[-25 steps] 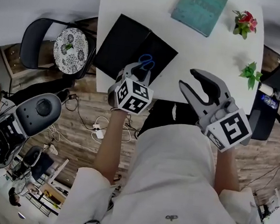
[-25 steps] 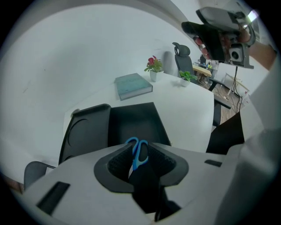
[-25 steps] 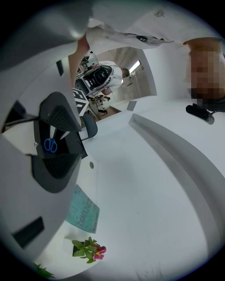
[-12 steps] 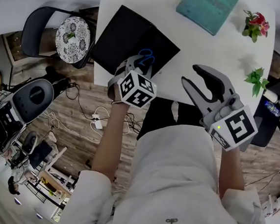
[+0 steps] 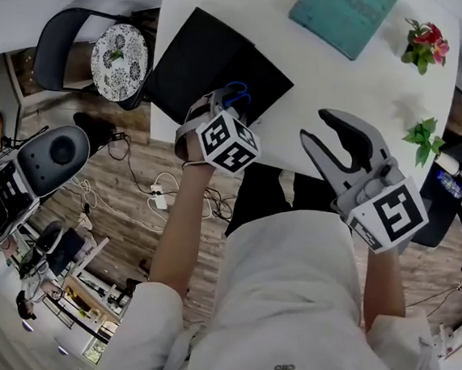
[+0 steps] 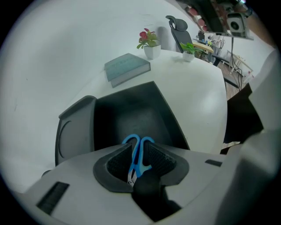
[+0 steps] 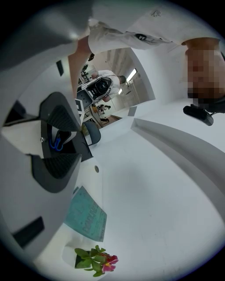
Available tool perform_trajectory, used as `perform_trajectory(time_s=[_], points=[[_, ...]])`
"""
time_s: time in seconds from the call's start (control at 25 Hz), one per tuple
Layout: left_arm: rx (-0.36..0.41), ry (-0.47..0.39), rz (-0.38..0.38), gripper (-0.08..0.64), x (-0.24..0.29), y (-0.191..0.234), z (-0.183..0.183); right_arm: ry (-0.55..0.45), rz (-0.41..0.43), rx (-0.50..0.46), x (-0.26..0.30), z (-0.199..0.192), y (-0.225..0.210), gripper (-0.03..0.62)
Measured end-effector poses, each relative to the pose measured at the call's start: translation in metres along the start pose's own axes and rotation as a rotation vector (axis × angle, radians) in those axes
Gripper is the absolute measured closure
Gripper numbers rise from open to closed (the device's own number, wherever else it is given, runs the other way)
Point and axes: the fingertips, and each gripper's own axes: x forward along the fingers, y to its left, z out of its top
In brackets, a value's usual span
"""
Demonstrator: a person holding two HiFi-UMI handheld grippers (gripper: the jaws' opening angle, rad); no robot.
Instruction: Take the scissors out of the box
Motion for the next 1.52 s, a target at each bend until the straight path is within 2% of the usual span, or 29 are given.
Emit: perform_trajectory(time_s=[0.32,0.76,1.0,1.28,1.52], points=[[0.003,0.027,-0.005,0.436,0.011,0.001,-0.003,0.003,-0.002,0.010,0.000,-0.002,-0.005,0.431],[0.069,0.067,-0.011,0.436,0.016,0.000,0.000,0.001,0.004,0.019,0.002,-0.001,-0.007,0.431],[0.081,0.075,-0.030,0.452,0.017,-0.003,-0.001,0.000,0.005,0.021,0.002,-0.002,-0.007,0.431],[0.142,0.095,-0.061,0.482,0.017,-0.006,0.002,0.002,0.008,0.024,0.000,-0.004,-0.006,0.433],[0.160,0.106,-0.070,0.485,0.017,-0.007,0.002,0.002,0.013,0.028,-0.001,-0.006,-0.005,0.432]])
